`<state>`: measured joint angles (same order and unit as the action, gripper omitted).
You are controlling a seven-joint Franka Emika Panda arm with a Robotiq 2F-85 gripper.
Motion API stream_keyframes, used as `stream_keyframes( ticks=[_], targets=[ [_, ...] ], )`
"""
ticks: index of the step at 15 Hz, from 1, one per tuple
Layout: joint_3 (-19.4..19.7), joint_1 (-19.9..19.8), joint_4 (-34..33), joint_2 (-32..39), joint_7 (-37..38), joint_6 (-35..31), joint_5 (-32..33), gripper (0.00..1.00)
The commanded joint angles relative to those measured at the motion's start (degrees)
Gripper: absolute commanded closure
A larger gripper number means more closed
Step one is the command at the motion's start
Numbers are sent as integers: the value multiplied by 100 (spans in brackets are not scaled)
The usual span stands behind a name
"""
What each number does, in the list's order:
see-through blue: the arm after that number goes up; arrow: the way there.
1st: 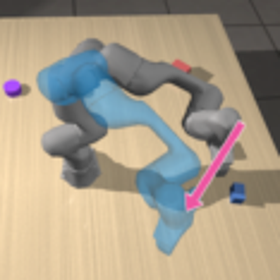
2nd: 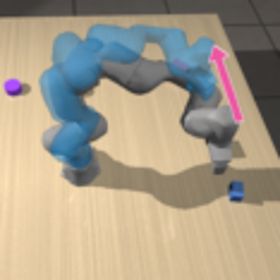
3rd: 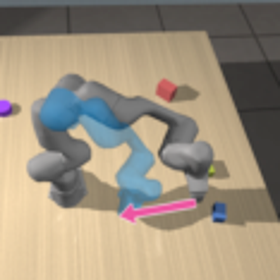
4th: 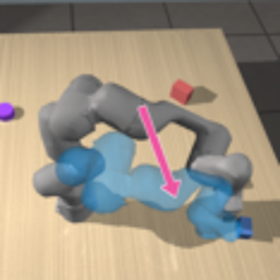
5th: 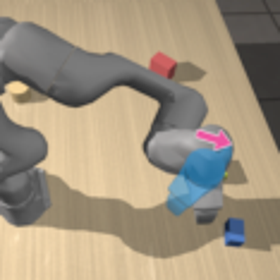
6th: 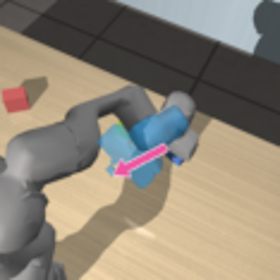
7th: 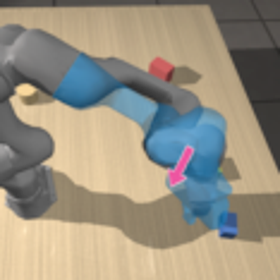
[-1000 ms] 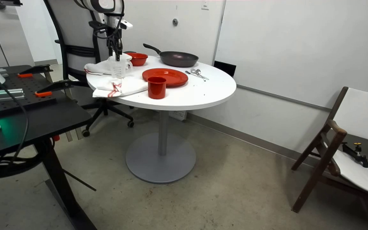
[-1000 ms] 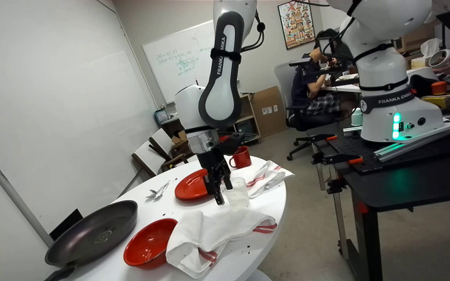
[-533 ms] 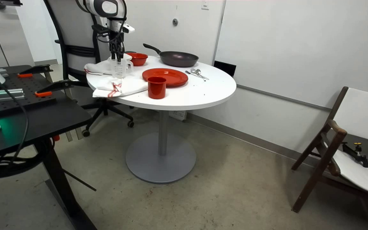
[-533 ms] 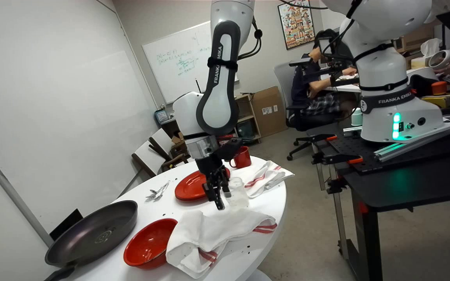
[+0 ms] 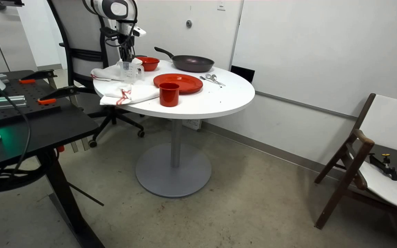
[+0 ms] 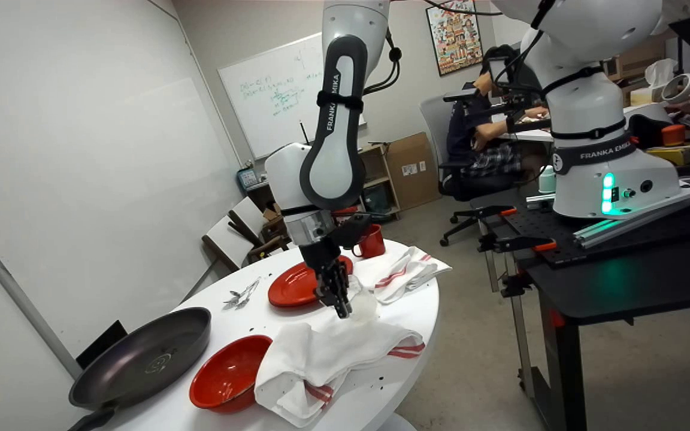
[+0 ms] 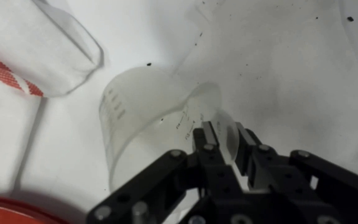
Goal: Put the jar on the plate
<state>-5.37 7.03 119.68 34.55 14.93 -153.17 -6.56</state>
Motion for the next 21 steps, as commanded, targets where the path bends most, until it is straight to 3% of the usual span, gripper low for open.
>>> stream_keyframes(
  ticks=[1, 2, 12, 21],
  targets=[
    [9, 46, -92, 19, -1, 64, -152, 97],
    [3, 40, -90, -5, -9, 58, -158, 100],
    [-92, -220, -193, -399, -131, 16, -497, 98],
    [526, -440, -815, -727, 207, 113, -379, 98]
  ],
)
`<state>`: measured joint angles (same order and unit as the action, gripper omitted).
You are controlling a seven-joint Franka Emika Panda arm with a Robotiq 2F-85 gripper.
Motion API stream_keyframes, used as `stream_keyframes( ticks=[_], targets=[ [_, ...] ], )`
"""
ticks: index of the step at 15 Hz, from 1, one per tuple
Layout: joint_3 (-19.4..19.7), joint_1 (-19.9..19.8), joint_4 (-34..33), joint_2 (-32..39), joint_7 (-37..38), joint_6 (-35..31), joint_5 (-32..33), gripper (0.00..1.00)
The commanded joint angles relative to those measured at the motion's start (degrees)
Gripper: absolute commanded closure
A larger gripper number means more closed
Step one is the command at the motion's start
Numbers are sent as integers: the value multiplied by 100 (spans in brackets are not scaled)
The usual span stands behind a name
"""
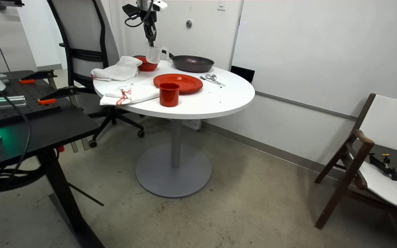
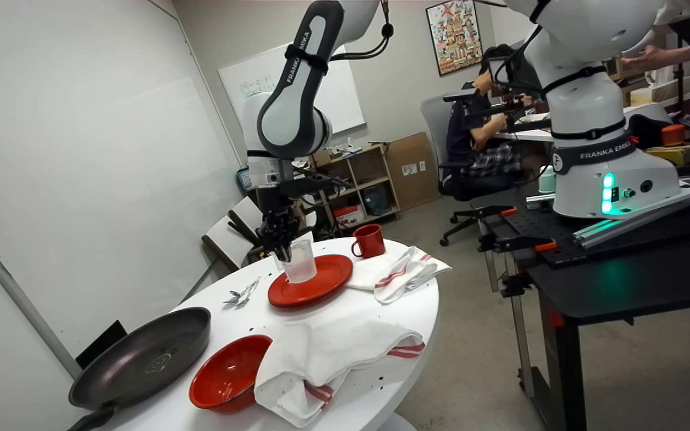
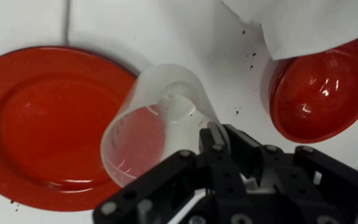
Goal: Put the jar on the plate
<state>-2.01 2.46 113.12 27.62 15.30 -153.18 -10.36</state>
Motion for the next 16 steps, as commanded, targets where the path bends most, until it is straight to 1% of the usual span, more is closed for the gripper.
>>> stream_keyframes(
  ticks=[1, 4, 11, 16],
  targets=[
    [255, 7, -201, -21, 173, 185, 35, 98],
    [437, -18, -230, 14, 162, 321, 135, 98],
    [825, -28, -325, 326, 224, 226, 348, 98],
    [974, -43, -327, 630, 202, -156, 456, 98]
  ],
)
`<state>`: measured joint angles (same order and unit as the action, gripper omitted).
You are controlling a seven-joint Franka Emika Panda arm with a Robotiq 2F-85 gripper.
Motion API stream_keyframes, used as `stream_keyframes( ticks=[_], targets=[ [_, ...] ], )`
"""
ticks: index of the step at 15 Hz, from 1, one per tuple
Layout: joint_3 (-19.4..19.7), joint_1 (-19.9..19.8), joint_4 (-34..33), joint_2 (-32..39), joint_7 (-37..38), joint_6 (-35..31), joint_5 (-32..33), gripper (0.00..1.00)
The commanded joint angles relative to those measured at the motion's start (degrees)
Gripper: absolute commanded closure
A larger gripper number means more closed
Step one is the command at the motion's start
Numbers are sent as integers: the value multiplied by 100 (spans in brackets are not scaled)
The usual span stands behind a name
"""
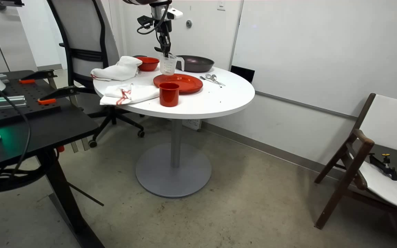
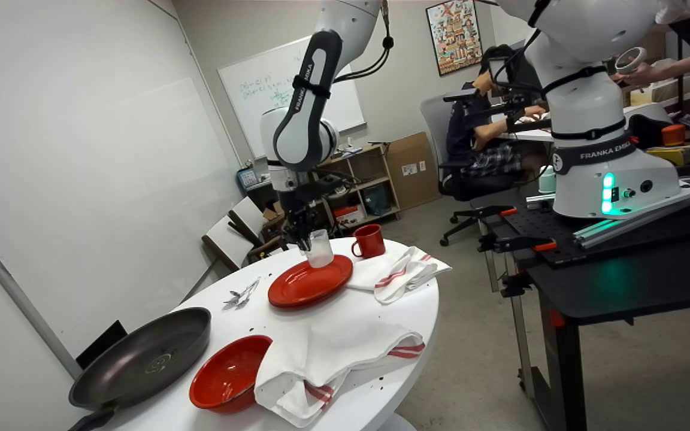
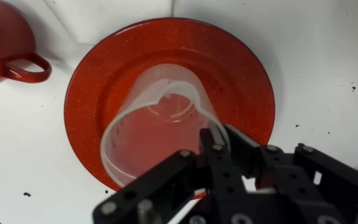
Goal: Put the jar on the plate
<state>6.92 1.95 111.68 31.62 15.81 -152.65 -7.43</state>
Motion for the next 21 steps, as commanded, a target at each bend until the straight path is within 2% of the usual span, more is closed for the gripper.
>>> stream_keyframes(
  ticks=[1, 11, 21],
  targets=[
    [97, -6, -197, 272, 133, -282, 155, 98],
    [41, -202, -468, 735, 17, -445, 33, 98],
    [-32, -199, -1055, 1196, 26, -364, 0, 98]
  ],
)
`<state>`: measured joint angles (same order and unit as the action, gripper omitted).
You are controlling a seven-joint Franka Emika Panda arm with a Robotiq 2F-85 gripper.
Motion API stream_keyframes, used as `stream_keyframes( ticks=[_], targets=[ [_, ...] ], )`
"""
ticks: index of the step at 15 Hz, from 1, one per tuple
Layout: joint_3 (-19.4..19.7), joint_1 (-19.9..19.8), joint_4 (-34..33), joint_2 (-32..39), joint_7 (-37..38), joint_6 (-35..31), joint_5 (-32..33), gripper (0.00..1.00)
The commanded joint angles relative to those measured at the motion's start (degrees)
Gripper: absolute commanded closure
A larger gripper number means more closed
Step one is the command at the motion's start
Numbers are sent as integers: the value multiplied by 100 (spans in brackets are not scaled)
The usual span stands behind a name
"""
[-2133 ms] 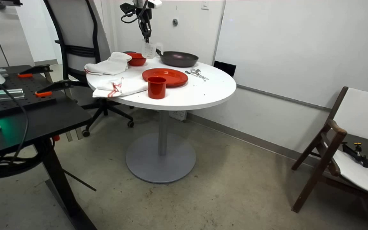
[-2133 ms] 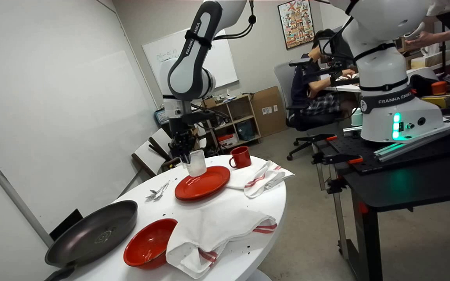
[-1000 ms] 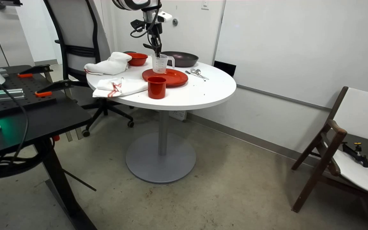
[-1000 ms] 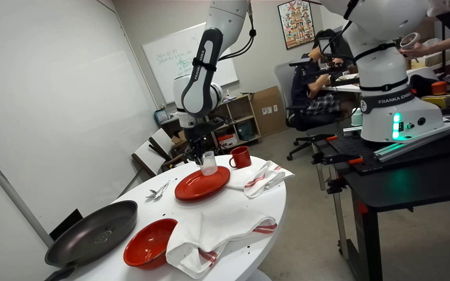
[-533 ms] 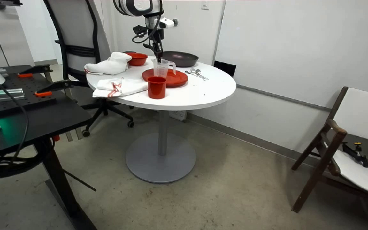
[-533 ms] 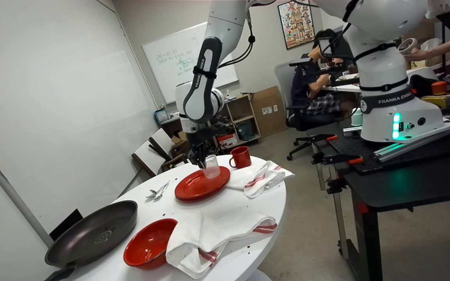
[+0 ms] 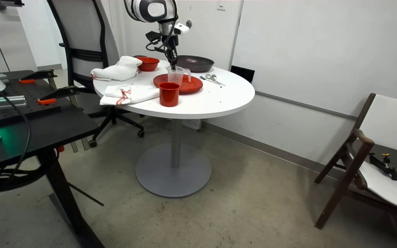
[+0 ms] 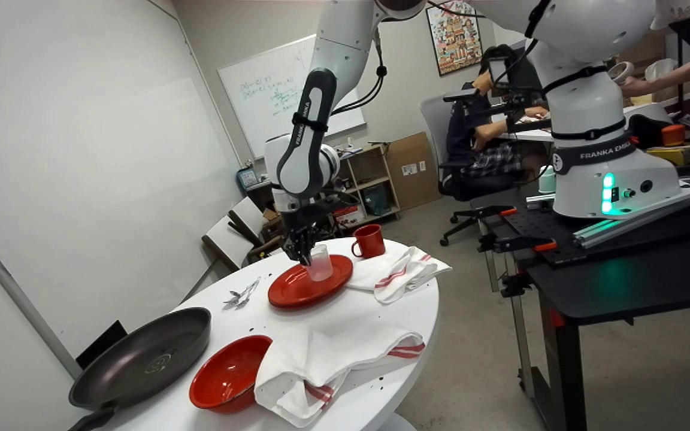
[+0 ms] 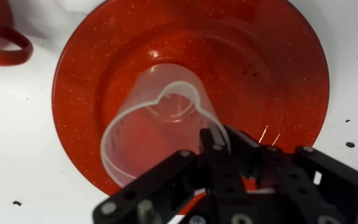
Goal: Put the jar on the plate
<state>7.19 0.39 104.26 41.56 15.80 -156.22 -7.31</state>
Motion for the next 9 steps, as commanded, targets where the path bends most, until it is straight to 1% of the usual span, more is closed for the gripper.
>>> stream_keyframes(
  ticks=[1, 2, 9],
  targets=[
    [-73, -49, -358, 227, 20, 8, -20, 77],
    [-73, -45, -408, 251, 11, 58, -8, 66],
    [-105, -48, -432, 95, 35, 129, -57, 17]
  ],
)
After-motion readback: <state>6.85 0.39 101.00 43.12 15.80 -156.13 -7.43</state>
